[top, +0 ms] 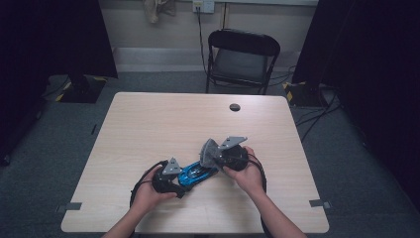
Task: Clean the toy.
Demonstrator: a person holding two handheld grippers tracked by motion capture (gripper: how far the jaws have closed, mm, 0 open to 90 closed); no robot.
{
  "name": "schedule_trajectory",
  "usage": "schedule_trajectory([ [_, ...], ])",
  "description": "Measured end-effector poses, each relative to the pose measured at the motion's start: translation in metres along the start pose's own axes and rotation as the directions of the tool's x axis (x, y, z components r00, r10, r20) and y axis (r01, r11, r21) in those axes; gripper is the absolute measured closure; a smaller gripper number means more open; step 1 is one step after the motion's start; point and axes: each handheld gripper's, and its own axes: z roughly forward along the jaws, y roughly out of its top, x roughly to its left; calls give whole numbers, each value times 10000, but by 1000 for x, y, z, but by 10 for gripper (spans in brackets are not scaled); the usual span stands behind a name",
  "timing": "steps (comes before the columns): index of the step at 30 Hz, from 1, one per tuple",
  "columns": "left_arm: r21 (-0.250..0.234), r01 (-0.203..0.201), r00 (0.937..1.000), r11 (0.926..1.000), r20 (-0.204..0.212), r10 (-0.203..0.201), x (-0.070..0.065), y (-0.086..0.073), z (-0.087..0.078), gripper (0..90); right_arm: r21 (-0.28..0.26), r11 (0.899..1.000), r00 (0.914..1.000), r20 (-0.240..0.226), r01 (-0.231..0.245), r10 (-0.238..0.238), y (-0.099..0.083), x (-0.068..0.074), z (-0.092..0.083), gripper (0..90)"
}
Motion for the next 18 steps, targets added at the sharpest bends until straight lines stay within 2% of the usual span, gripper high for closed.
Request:
schedule_trajectory([
  [4, 31, 138, 9999, 9999, -71, -138, 1, -1, 0, 173, -196, 9994, 9992, -292, 280, -286, 7, 12, -1, 701],
  [6, 68, 63, 9999, 10000, -135, -62, 2, -2, -2, 175, -212, 9989, 9982, -420, 409, -417, 11, 17, 1, 701],
  [9, 50, 166, 9998, 9999, -99, -165, 3, -4, -4, 169, -316, 9985, 9970, -631, 439, -458, 14, 23, 4, 701],
  [11, 107, 68, 9999, 9999, -95, -67, 2, -4, -5, 169, -344, 9983, 9959, -765, 467, -492, 16, 28, 6, 701],
  [18, 2, 130, 9999, 9999, 28, -130, 1, -6, -7, 188, -404, 9967, 9916, -1055, 707, -746, 22, 41, 10, 700],
])
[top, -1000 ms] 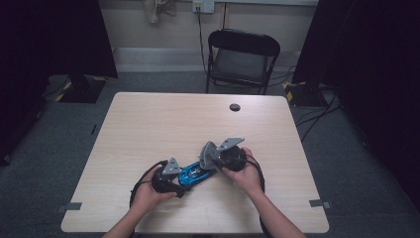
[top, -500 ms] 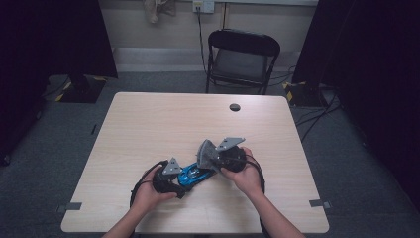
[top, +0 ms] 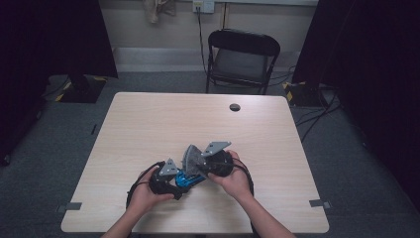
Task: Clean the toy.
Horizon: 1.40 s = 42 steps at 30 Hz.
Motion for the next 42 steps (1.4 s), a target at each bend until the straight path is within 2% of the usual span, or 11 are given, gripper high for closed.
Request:
schedule_trajectory([
  [4, -28, 39, 10000, 10000, 10, -39, 0, 1, 1, 189, 105, 9999, 9999, -105, 23, -22, 1, 5, 3, 700],
  [8, -101, 32, 10000, 9999, -60, -33, 0, 1, 0, 240, 154, 9998, 9996, -235, 133, -129, 3, 9, 7, 698],
  [12, -132, 41, 10000, 9999, 9, -40, 1, 0, 0, 243, 207, 9997, 9983, -570, 107, -95, 7, 12, 14, 679],
  [16, -129, 45, 10000, 9999, -1, -45, 1, 0, 0, 243, 388, 9992, 9970, -776, 46, -16, 11, 16, 24, 606],
  [22, -133, 50, 10000, 9999, 48, -50, 1, 1, 0, 243, 225, 9997, 9969, -778, -122, 139, 14, 19, 29, 450],
  [24, -130, 39, 10000, 9999, 43, -38, 1, 1, 0, 243, 126, 9997, 9954, -934, -197, 208, 15, 19, 30, 511],
  [25, -122, 11, 10000, 9999, 15, -11, 1, 1, 0, 244, 111, 9998, 9953, -946, -179, 188, 15, 19, 30, 577],
  [27, -123, 12, 10000, 9999, 12, -11, 1, 1, 0, 244, 152, 9999, 9951, -983, -38, 53, 15, 19, 33, 653],
  [30, -98, 0, 10000, 10000, -23, 0, 1, 1, 1, 244, 226, 9994, 9964, -818, 244, -225, 12, 20, 37, 711],
  [32, -96, -3, 10000, 10000, -30, 2, 1, 1, 1, 244, 244, 9997, 9977, -674, 20, -4, 11, 18, 37, 726],
  [42, -109, 46, 10000, 9999, 11, -46, 0, 3, 3, 244, 387, 9987, 9985, -420, -323, 339, 11, 8, 36, 730],
])
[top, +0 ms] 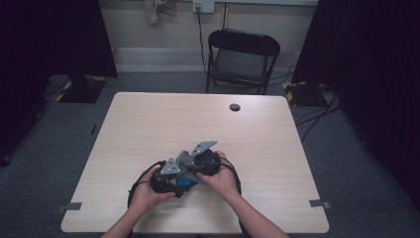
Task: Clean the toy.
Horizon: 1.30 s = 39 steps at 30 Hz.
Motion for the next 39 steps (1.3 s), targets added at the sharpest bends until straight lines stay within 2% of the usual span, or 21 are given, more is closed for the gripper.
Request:
schedule_trajectory([
  [6, 6, -4, 10000, 10000, 17, 4, 0, 1, 1, 244, 119, 9999, 10000, 21, 87, -87, 1, -3, -2, 734],
  [8, -7, 3, 10000, 10000, 23, -3, 0, 1, 1, 244, 195, 9991, 9990, 227, 378, -382, 1, -4, -4, 736],
  [12, 4, -16, 10000, 10000, 11, 16, 0, 1, 1, 244, 251, 9988, 9980, 470, 413, -424, 0, -8, -8, 738],
  [14, 0, -14, 10000, 10000, 11, 14, 0, 1, 1, 244, 397, 9971, 9950, 733, 644, -672, -1, -11, -11, 740],
  [24, 7, -47, 10000, 10000, 40, 47, 1, 2, 2, 244, 359, 9993, 9959, 903, -65, 32, -11, -29, -18, 741],
  [39, -10, -50, 10000, 10000, 45, 50, 0, 4, 4, 244, 339, 9976, 9891, 1365, -597, 545, -28, -52, -31, 740],
])
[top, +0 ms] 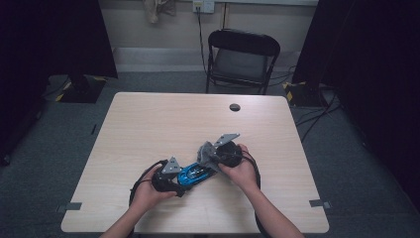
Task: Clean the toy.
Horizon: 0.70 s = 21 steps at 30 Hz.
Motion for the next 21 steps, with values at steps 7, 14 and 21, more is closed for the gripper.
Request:
schedule_trajectory([
  [7, -1, -2, 10000, 10000, -2, 2, 0, 0, 0, 244, 85, 9998, 9995, 235, -197, 195, -3, -8, -3, 740],
  [14, 3, -4, 10000, 10000, 5, 4, 0, 0, 0, 244, 155, 9993, 9981, 521, -327, 318, -7, -15, -7, 740],
  [21, -1, 1, 10000, 10000, 4, -1, 0, 0, 0, 244, -293, 9987, 9984, 363, -429, 439, -3, -14, -18, 740],
])
